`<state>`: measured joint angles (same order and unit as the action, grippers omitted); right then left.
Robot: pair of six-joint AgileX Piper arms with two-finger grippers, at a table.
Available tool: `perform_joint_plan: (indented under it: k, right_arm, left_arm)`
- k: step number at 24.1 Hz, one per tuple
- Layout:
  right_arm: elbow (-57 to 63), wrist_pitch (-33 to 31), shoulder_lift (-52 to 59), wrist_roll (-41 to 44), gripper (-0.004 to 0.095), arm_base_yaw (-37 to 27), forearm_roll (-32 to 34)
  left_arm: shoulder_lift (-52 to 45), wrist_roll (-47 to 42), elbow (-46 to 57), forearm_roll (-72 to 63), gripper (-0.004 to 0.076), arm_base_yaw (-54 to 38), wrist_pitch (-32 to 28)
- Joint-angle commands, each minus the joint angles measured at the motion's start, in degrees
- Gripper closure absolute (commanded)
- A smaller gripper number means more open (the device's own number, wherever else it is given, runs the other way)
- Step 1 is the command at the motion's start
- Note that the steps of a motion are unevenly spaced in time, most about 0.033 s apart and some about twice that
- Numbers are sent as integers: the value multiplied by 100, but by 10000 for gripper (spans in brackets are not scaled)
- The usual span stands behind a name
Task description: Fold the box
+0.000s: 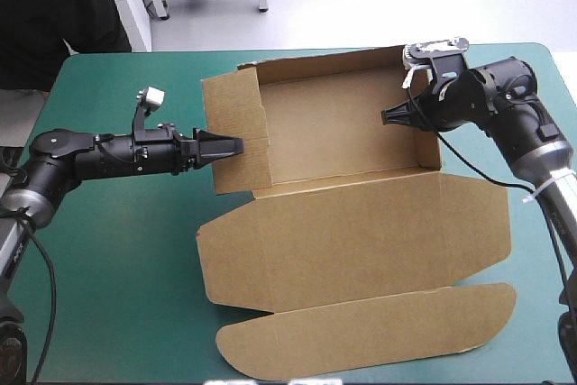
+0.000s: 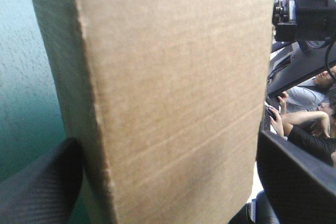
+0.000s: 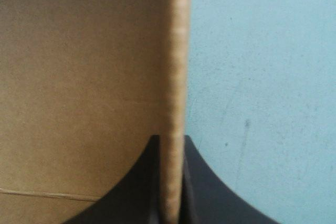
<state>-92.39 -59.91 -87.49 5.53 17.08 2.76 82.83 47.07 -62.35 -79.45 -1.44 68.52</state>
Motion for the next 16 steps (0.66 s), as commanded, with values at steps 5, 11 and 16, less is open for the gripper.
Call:
perform_joint_plan:
  k: [5,11,16]
  right_arm:
    - [-149,169,226,71,928,54,-503]
    - [-149,404,226,575,925,690,100]
    - [-149,508,226,1079,926,968,643]
  left_arm:
    - [-229,28,-234,-783,88,32,365]
    - [-338,-668,-1191,377,88,207,307]
    - [-538,-1982,-1832,2177,118,689,-518]
